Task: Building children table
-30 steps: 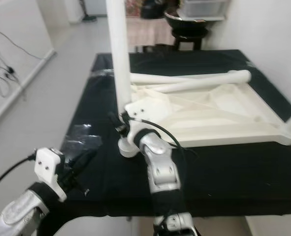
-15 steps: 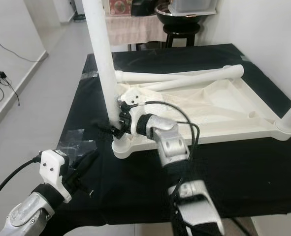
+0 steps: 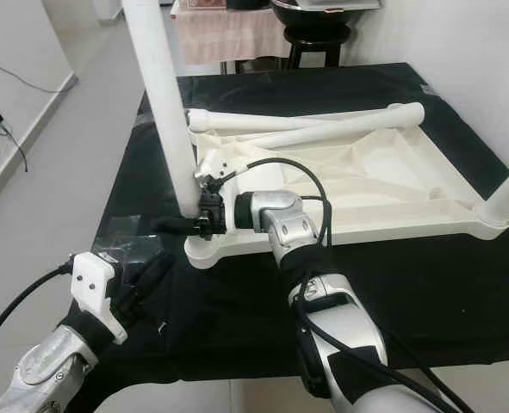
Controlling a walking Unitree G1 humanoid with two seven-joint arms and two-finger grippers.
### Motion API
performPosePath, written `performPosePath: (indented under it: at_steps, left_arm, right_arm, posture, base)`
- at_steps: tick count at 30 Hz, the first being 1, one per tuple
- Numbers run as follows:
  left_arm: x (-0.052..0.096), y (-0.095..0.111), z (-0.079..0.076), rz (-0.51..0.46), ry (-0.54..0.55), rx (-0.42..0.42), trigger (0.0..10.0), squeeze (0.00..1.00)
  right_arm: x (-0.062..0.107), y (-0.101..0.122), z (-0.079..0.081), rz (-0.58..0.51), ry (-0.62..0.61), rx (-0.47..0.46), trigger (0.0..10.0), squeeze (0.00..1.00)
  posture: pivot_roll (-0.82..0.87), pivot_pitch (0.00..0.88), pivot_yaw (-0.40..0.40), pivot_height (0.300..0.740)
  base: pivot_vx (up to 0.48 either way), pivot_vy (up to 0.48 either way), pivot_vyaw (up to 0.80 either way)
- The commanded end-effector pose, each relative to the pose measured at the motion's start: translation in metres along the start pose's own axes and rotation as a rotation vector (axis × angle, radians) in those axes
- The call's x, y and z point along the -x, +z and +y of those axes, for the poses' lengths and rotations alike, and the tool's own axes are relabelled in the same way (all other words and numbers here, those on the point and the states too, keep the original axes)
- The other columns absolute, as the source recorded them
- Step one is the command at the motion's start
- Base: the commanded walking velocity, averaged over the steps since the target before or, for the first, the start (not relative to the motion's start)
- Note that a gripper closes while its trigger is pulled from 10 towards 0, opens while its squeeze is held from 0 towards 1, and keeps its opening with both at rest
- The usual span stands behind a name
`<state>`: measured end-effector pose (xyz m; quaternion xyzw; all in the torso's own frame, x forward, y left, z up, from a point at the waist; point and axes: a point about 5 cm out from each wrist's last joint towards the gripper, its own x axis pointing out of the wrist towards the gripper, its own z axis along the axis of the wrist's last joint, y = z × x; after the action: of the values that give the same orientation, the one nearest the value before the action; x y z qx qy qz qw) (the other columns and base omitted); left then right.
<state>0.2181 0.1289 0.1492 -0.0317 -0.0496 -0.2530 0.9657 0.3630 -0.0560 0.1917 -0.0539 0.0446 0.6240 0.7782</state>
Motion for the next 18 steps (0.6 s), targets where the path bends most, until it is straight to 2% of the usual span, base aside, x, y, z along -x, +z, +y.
performPosePath:
  at_steps: [1,2,6,7,8,9,10,11,12,13,14,15,16,18]
  left_arm:
    - [0.002,-0.004,0.000,0.017,0.008,0.003,10.0,0.00]
    - [0.002,-0.004,-0.001,0.017,0.007,0.005,10.0,0.00]
    - [0.002,-0.004,-0.001,0.017,0.007,0.005,10.0,0.00]
    - [0.002,-0.003,-0.001,0.016,0.006,0.006,10.0,0.00]
    - [0.002,-0.003,-0.001,0.016,0.006,0.006,10.0,0.00]
    - [0.003,-0.003,-0.001,0.015,0.006,0.006,10.0,0.00]
    - [0.003,-0.003,-0.001,0.015,0.006,0.006,10.0,0.00]
    - [0.003,-0.002,0.000,0.014,0.005,0.007,10.0,0.00]
    - [0.004,-0.001,0.000,0.013,0.005,0.008,10.0,0.00]
    - [0.004,-0.001,0.000,0.013,0.005,0.008,10.0,0.00]
    - [0.004,-0.001,0.001,0.014,0.004,0.009,10.0,0.00]
    - [0.004,-0.001,0.001,0.014,0.004,0.009,10.0,0.00]
    - [0.004,-0.001,0.002,0.015,0.002,0.009,10.0,0.00]
    - [0.003,-0.002,0.003,0.017,-0.002,0.011,10.0,0.00]
  right_arm:
    - [-0.007,-0.005,0.003,0.037,0.014,0.001,0.0,0.00]
    - [-0.002,-0.008,-0.001,0.041,-0.041,0.008,0.0,0.00]
    - [-0.002,-0.008,-0.001,0.041,-0.041,0.008,0.0,0.00]
    - [0.001,-0.011,-0.003,0.043,-0.096,0.015,0.0,0.00]
    - [0.001,-0.011,-0.003,0.043,-0.096,0.015,0.0,0.00]
    - [0.005,-0.020,-0.004,0.050,-0.235,-0.018,0.0,0.00]
    - [0.005,-0.020,-0.004,0.050,-0.235,-0.018,0.0,0.00]
    - [0.007,-0.034,0.005,0.052,-0.523,-0.088,0.0,0.00]
    - [0.012,-0.043,0.017,0.054,-0.708,-0.134,0.0,0.00]
    - [0.012,-0.043,0.017,0.054,-0.708,-0.134,0.0,0.00]
    - [0.017,-0.046,0.028,0.055,-0.830,-0.150,0.0,0.00]
    - [0.017,-0.046,0.028,0.055,-0.830,-0.150,0.0,0.00]
    - [0.019,-0.046,0.030,0.050,-0.887,-0.138,0.0,0.00]
    - [0.018,-0.043,0.027,0.041,-0.888,-0.116,0.0,0.00]
  posture:
    - [-0.04,0.082,0.021,0.740]
    - [-0.05,0.087,0.020,0.740]
    - [-0.05,0.087,0.020,0.740]
    - [-0.05,0.092,0.018,0.740]
    - [-0.05,0.092,0.018,0.740]
    - [-0.05,0.100,0.016,0.740]
    - [-0.05,0.100,0.016,0.740]
    - [-0.06,0.116,0.026,0.740]
    - [-0.06,0.116,0.026,0.740]
    - [-0.06,0.116,0.026,0.740]
    - [-0.07,0.112,0.033,0.740]
    - [-0.07,0.112,0.033,0.740]
    - [-0.08,0.109,0.042,0.740]
    - [-0.07,0.099,0.030,0.740]
  base:
    - [0.000,0.000,0.00]
    - [0.000,0.000,0.00]
    - [0.000,0.000,0.00]
    - [0.000,0.000,0.00]
    - [0.000,0.000,0.00]
    - [0.000,0.000,0.00]
    - [0.000,0.000,0.00]
    - [0.000,0.000,0.00]
    - [0.000,0.000,0.00]
    - [0.000,0.000,0.00]
    - [0.000,0.000,0.00]
    - [0.000,0.000,0.00]
    - [0.000,0.000,0.00]
    - [0.000,0.000,0.00]
